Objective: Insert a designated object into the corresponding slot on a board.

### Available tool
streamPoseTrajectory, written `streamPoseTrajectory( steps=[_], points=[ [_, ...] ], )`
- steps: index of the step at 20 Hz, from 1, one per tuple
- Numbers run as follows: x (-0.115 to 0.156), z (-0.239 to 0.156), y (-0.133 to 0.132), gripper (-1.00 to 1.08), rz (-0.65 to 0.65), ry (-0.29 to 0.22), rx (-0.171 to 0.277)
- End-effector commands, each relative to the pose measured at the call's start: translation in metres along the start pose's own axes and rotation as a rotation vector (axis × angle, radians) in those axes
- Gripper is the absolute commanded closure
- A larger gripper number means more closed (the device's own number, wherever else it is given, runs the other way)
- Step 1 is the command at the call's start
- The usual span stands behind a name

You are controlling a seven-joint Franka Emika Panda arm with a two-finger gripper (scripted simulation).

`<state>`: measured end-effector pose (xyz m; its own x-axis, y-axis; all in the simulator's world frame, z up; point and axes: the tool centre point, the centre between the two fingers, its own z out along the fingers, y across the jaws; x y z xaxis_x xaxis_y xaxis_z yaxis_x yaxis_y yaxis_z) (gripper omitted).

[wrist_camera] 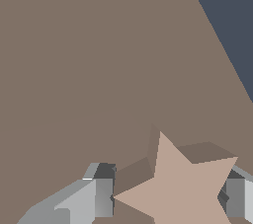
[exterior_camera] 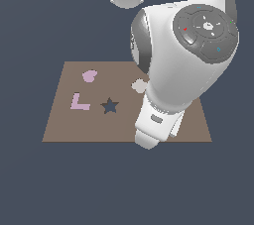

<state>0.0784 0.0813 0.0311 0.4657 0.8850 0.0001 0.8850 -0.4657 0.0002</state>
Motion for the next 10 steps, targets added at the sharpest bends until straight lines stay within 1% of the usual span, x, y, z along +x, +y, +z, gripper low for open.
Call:
streamPoseTrajectory(
  steps=[1,5,10],
  points=[
    [-0.004,-0.001,-0.003,1.08,-0.057,0.0,0.0],
    [-0.012,-0.001,-0.01,1.08,-0.168,0.0,-0.001],
    [-0.025,-0.002,-0.018,1.08,-0.337,0.001,-0.001]
  ],
)
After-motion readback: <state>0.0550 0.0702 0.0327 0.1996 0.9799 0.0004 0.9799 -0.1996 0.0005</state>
